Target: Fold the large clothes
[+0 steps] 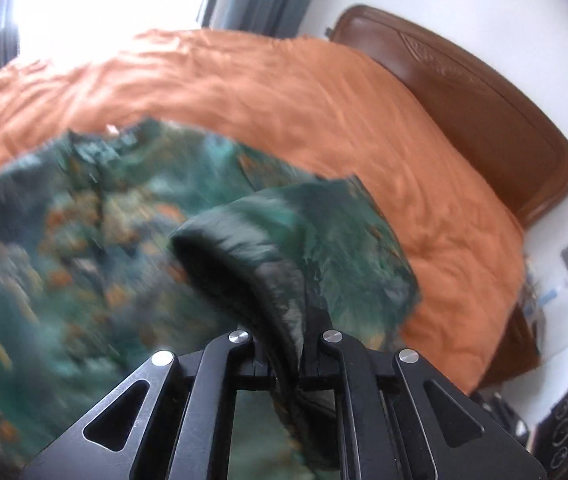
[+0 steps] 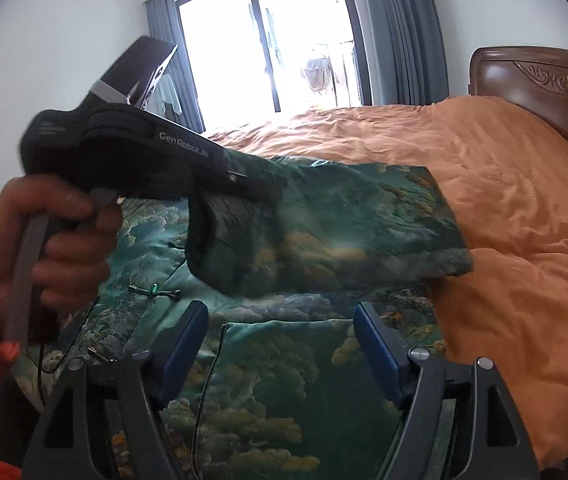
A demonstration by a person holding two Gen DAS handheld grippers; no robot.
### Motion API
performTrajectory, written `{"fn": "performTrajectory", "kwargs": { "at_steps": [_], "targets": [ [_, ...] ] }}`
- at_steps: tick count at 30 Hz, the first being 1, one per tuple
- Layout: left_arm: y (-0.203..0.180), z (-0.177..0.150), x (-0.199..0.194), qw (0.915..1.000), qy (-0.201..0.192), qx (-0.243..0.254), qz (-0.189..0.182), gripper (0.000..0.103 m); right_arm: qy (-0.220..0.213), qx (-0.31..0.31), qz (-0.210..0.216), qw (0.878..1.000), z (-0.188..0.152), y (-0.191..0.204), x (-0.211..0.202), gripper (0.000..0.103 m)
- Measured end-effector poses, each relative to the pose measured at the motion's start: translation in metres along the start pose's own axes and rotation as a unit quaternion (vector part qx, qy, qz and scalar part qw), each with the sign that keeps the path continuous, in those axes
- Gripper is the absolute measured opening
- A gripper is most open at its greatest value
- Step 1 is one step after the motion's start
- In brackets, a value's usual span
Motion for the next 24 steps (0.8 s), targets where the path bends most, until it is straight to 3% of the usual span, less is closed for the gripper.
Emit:
{"fn": "performTrajectory", "kwargs": {
  "at_steps": [4, 8, 11, 16, 19, 22, 24],
  "targets": [
    [0.054, 0.027, 0.028, 0.9987, -0.01, -0.007, 0.05, 0.006, 0.006, -0.005, -0.001, 1.0, 0.008, -0.036, -0.021, 0.077],
    [0.098, 0.01, 0.062, 0.9969, 0.017, -0.05, 0.058, 0.006, 0.017, -0.009, -0.03, 0.999, 0.023, -0.07, -0.011, 0.077],
    [0.11, -0.003, 0.069, 0.9964, 0.018, -0.064, 0.053, 0.006, 0.024, 0.0, -0.027, 0.999, 0.044, -0.092, 0.017, 0.077],
    [0.118, -0.009, 0.063, 0.9961, 0.015, -0.075, 0.043, 0.007, 0.035, 0.03, 0.012, 0.999, 0.089, -0.107, 0.095, 0.077],
    [0.127, -0.017, 0.068, 0.9951, 0.034, -0.075, 0.054, 0.01, 0.057, 0.036, 0.022, 0.997, 0.1, -0.111, 0.159, 0.077],
    [0.139, -0.027, 0.078, 0.9923, 0.055, -0.089, 0.065, 0.024, 0.091, 0.035, 0.019, 0.995, 0.09, -0.115, 0.222, 0.077],
    [0.146, -0.033, 0.08, 0.9908, 0.06, -0.107, 0.057, 0.024, 0.166, 0.02, 0.007, 0.986, 0.058, -0.115, 0.266, 0.077]
  ]
}}
Point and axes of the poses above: each gripper's, at about its wrist camera, not at the fingertips, and x roughly the way its jaws point, y to its left, z to its top, the point moved 5 cm from there along x, roughly the way its jaws point, and after that the axes turned 13 degrees about -y, right-handed, at the moved point
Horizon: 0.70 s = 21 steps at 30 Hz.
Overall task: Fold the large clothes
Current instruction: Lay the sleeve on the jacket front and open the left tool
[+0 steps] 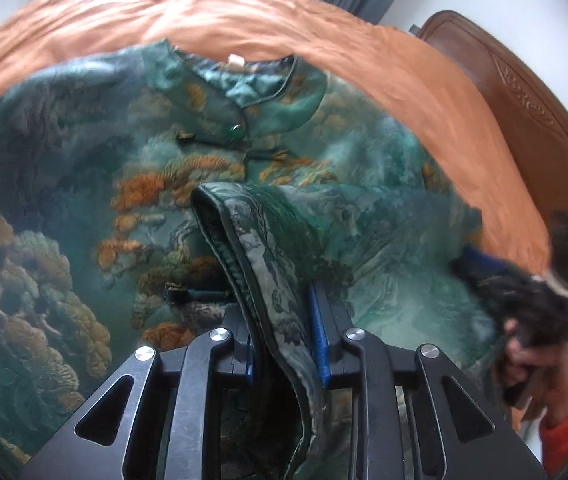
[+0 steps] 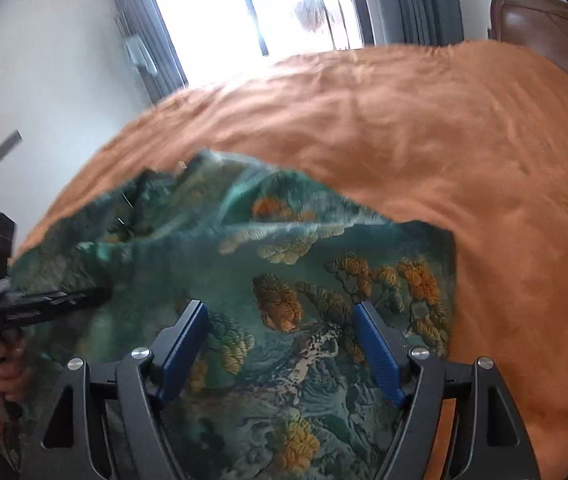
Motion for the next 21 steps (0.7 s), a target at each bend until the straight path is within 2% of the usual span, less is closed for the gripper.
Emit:
{"fn": "performTrajectory", "kwargs": {
  "at_steps": [1, 2, 4, 6, 9, 11, 13, 15, 17, 19, 21],
  "targets": [
    [0.002, -0.001, -0.001, 1.0, 0.0, -0.005, -0.001, 0.025, 0.034, -0.003, -0.006, 0.999, -0.011, -0.001, 0.02, 0.078],
    [0.004, -0.001, -0.002, 1.0, -0.001, -0.007, -0.001, 0.026, 0.045, 0.0, -0.006, 0.999, -0.016, -0.002, 0.03, 0.078],
    [0.005, -0.002, -0.01, 1.0, -0.004, -0.003, 0.005, 0.028, 0.035, -0.007, -0.012, 0.999, -0.016, -0.001, 0.032, 0.079],
    [0.005, -0.005, -0.024, 0.9999, -0.011, 0.006, 0.011, 0.037, 0.03, -0.013, -0.017, 0.999, -0.012, 0.002, 0.023, 0.079],
    [0.008, -0.015, -0.038, 0.9988, -0.016, 0.036, 0.029, 0.038, 0.013, -0.021, -0.019, 1.0, -0.007, 0.012, -0.02, 0.079],
    [0.012, -0.022, -0.035, 0.9975, -0.01, 0.051, 0.048, 0.038, 0.002, -0.025, 0.008, 1.0, -0.013, 0.023, -0.048, 0.079],
    [0.014, -0.029, -0.031, 0.997, -0.008, 0.049, 0.059, 0.04, 0.022, -0.028, 0.019, 0.999, -0.032, 0.029, -0.054, 0.079],
    [0.014, -0.033, -0.029, 0.9966, -0.01, 0.047, 0.068, 0.041, 0.047, -0.049, 0.004, 0.998, -0.052, 0.029, -0.041, 0.079],
    [0.014, -0.033, -0.034, 0.9968, -0.013, 0.036, 0.071, 0.041, 0.044, -0.064, -0.007, 0.997, -0.061, 0.03, -0.034, 0.079],
    [0.01, -0.035, -0.05, 0.9977, -0.02, 0.03, 0.058, 0.044, 0.037, -0.071, -0.015, 0.997, -0.057, 0.033, -0.042, 0.079],
    [0.004, -0.04, -0.072, 0.9965, -0.035, 0.052, 0.056, 0.056, 0.031, -0.071, -0.015, 0.997, -0.051, 0.037, -0.059, 0.079]
  ]
}}
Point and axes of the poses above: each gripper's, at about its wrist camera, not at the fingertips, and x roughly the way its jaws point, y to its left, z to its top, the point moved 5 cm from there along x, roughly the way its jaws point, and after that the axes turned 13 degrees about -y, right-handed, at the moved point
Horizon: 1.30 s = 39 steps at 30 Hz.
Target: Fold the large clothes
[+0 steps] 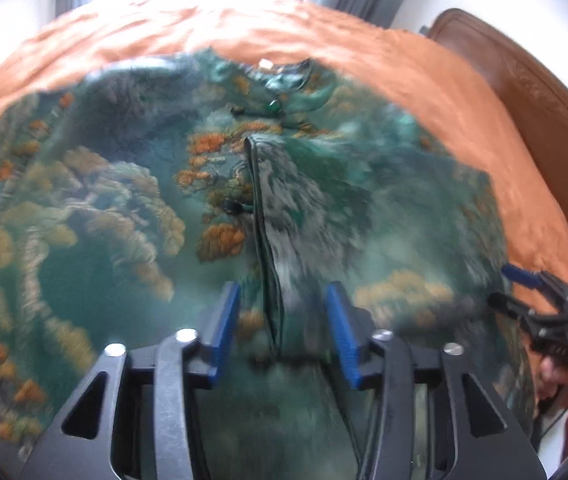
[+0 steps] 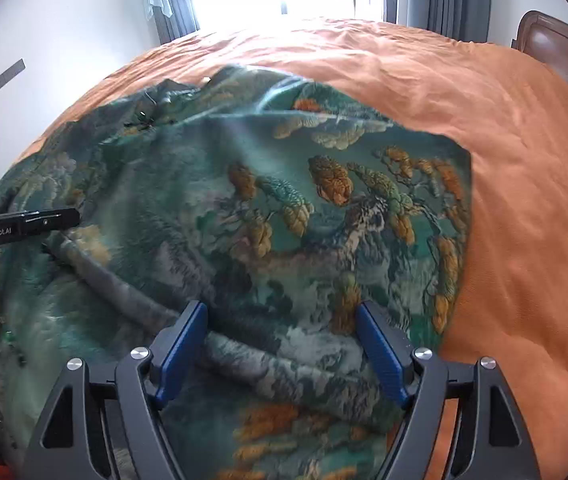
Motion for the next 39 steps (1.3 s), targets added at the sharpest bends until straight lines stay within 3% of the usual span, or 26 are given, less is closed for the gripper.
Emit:
{"fn": "performTrajectory", "kwargs": {
  "at_steps": [4, 9, 13, 15, 20, 31, 36, 39],
  "targets": [
    [-0.005, -0.022, -0.046, 0.9991, -0.017, 0.039, -0.003, 0.062, -0.016, -0.009, 0.016, 1.0, -0.009, 0.008, -0.044, 0.079],
    [-0.01, -0.077, -0.098, 0.9961, -0.023, 0.083, 0.019, 0.078, -0.012, -0.031, 0.034, 0.999, -0.054, 0.029, -0.104, 0.079],
    [-0.007, -0.124, -0.1, 0.9943, -0.01, 0.093, 0.052, 0.088, -0.018, -0.037, 0.027, 0.999, -0.1, 0.049, -0.128, 0.079],
    [0.001, -0.135, -0.098, 0.9949, -0.014, 0.08, 0.06, 0.089, 0.012, -0.029, 0.021, 0.999, -0.128, 0.052, -0.115, 0.079],
    [0.006, -0.13, -0.12, 0.9971, -0.034, 0.045, 0.051, 0.089, -0.008, -0.018, -0.024, 1.0, -0.133, 0.058, -0.118, 0.079],
    [0.022, -0.128, -0.163, 0.9918, -0.065, 0.019, 0.108, 0.092, -0.058, 0.018, -0.006, 0.998, -0.111, 0.103, -0.156, 0.079],
    [0.069, -0.117, -0.182, 0.9907, -0.08, -0.03, 0.106, 0.092, -0.058, 0.011, 0.015, 0.998, -0.111, 0.13, -0.154, 0.079],
    [0.125, -0.099, -0.197, 0.9833, -0.104, -0.083, 0.124, 0.092, -0.061, -0.008, 0.023, 0.998, -0.111, 0.145, -0.156, 0.079]
  ]
}}
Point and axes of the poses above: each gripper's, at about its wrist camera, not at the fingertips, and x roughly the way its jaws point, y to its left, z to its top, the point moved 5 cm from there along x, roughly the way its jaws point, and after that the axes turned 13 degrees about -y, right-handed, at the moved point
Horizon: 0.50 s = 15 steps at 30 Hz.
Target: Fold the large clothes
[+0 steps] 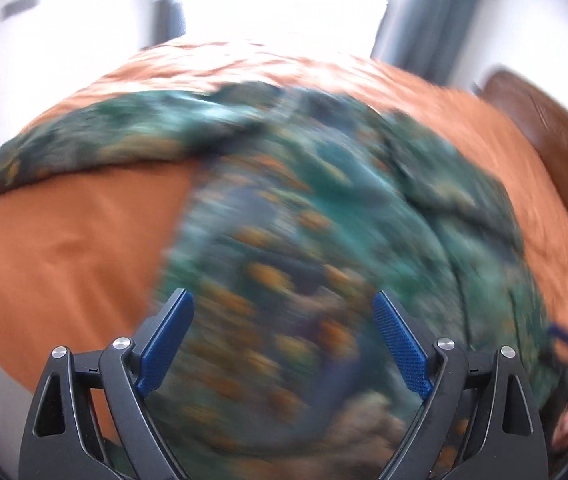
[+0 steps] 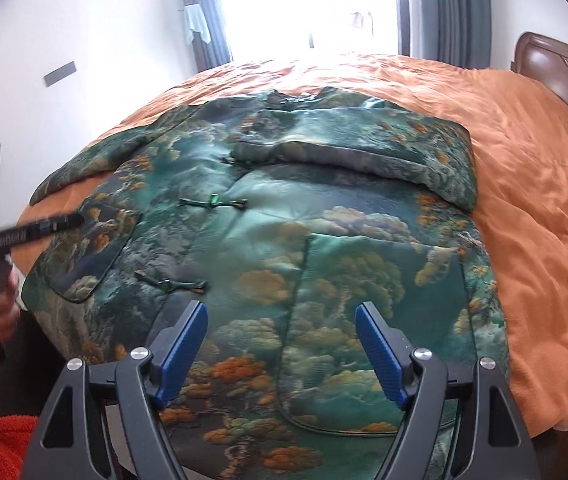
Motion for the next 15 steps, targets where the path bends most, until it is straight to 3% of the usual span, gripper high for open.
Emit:
{"fn": "performTrajectory", "kwargs": {
  "at_steps": [4, 8, 11, 15],
  "targets": [
    [0.082, 0.037, 0.02, 0.9958, -0.03, -0.081, 0.031, 0.093, 0.004, -0.016, 0.008, 1.0, -0.002, 0.015, 0.002, 0.079],
    [0.177, 0.061, 0.058, 0.9808, -0.038, -0.176, 0.074, 0.093, 0.011, -0.023, 0.013, 1.0, -0.003, 0.024, 0.003, 0.079],
    [0.232, 0.069, 0.084, 0.9631, -0.041, -0.245, 0.103, 0.093, 0.011, -0.034, 0.011, 0.999, -0.001, 0.031, 0.003, 0.079],
    [0.268, 0.081, 0.093, 0.9288, -0.091, -0.34, 0.117, 0.09, 0.02, -0.045, 0.018, 0.999, -0.002, 0.04, 0.006, 0.079]
  ]
}}
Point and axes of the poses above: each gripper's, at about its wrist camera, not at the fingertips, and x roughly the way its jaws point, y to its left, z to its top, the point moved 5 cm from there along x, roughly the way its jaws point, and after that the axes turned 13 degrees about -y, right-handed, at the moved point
